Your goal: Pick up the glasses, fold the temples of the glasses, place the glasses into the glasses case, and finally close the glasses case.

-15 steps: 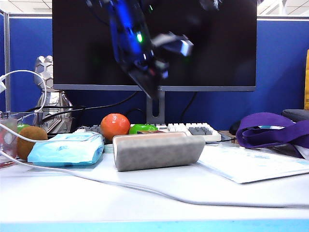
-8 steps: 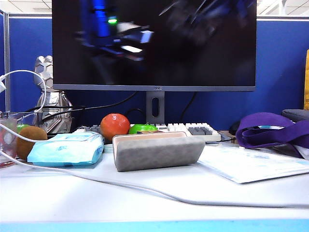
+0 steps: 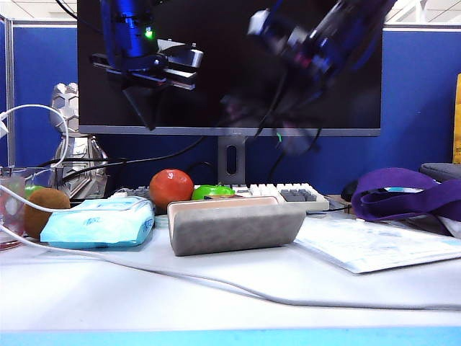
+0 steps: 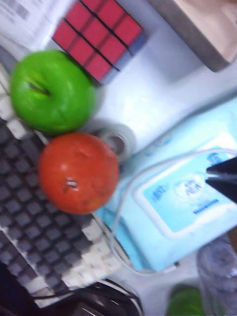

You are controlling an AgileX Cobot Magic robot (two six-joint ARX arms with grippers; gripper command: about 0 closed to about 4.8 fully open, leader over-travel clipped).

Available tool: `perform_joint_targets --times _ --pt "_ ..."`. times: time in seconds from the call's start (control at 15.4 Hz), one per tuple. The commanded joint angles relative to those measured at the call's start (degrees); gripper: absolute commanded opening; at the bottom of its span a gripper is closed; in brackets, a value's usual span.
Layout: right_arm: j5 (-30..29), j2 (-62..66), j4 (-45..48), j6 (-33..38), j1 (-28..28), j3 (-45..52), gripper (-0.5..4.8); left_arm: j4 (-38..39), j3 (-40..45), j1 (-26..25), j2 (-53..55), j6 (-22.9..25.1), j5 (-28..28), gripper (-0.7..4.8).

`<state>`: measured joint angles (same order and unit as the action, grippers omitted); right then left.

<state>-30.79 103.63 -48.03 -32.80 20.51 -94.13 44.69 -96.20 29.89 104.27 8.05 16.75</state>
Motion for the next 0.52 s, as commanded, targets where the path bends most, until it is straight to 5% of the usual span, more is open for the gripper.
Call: perform_joint_targets --times 0.07,0.52 --pt "1.8 3.3 0.6 -2.9 2.8 -0.4 -0.01 -2.8 -0.2 -0.4 -0.3 -0.1 -2.2 0.16" --pt "6.8 9.8 -0.2 -6.3 4.8 -0.4 -0.01 -3.6 -0.1 -2.5 -0.3 -0.6 -5.6 0.16"
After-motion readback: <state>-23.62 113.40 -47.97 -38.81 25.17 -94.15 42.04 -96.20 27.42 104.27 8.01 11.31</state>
